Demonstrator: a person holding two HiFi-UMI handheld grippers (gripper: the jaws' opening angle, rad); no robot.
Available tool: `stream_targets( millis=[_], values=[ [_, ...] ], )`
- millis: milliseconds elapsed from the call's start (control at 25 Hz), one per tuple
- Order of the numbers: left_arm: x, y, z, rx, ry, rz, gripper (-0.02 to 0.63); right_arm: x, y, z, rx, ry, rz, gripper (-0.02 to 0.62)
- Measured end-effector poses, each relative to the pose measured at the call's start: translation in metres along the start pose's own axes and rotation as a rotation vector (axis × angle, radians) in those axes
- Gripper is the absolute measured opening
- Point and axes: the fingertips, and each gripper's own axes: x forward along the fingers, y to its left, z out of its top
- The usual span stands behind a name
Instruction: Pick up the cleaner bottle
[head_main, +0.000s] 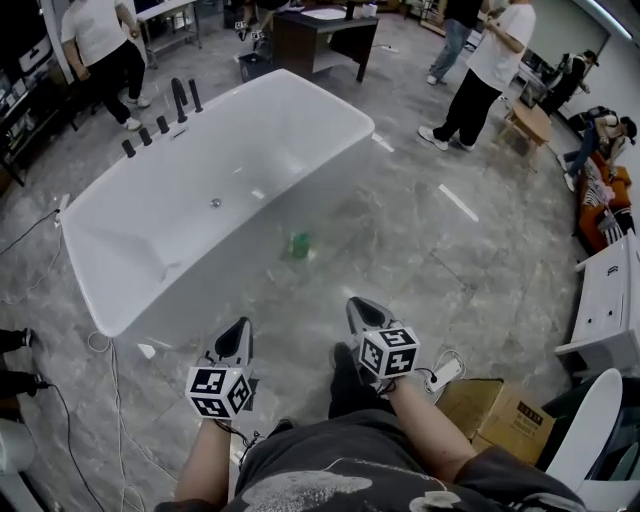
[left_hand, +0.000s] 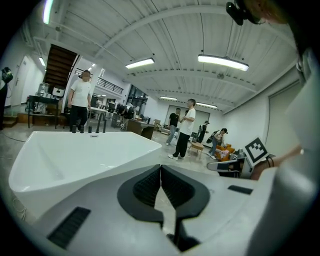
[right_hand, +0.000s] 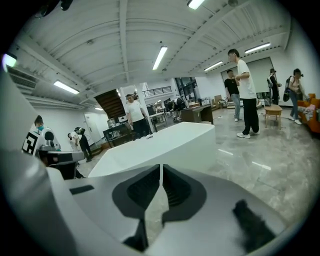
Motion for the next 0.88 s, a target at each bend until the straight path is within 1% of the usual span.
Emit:
stream_targets(
  millis=[160,320,400,480,600,680,800,880],
  values=[
    [0.05,-0.005,0.013,-0.038,-0.006,0.066,0.015,0.03,-0.049,0.024,-0.017,0.029,0.044,0.031],
    [0.096,-0.018,0.028,-0.038,0.009,0.127,0.015,0.055,-0.101,0.051,-0.016,0.053,0.072,0.031],
    [0.116,-0.023,0.039,-0.054,0.004,0.148,0.015,0.068,-0.123,0.061,-0.02,0.073,0.086,0.031],
    [0.133,-0.027,0.049,-0.06,-0.004,0.161,0.015,0.082,-0.139,0.069,-0.024,0.092,0.103,0.031],
    [0.152,-0.03,0.058,-0.068,-0.01,0.182,0.015,0.099,-0.149,0.076,-0.04,0.115,0.134,0.031],
    [0.161,-0.033,0.059,-0.085,-0.014,0.18,0.015,0.105,-0.152,0.078,-0.048,0.127,0.146,0.031],
    [0.172,-0.04,0.057,-0.1,-0.02,0.138,0.015,0.108,-0.152,0.076,-0.041,0.136,0.145,0.031],
    [0.18,-0.044,0.053,-0.094,-0.008,0.109,0.015,0.107,-0.152,0.076,-0.047,0.137,0.133,0.031]
  ],
)
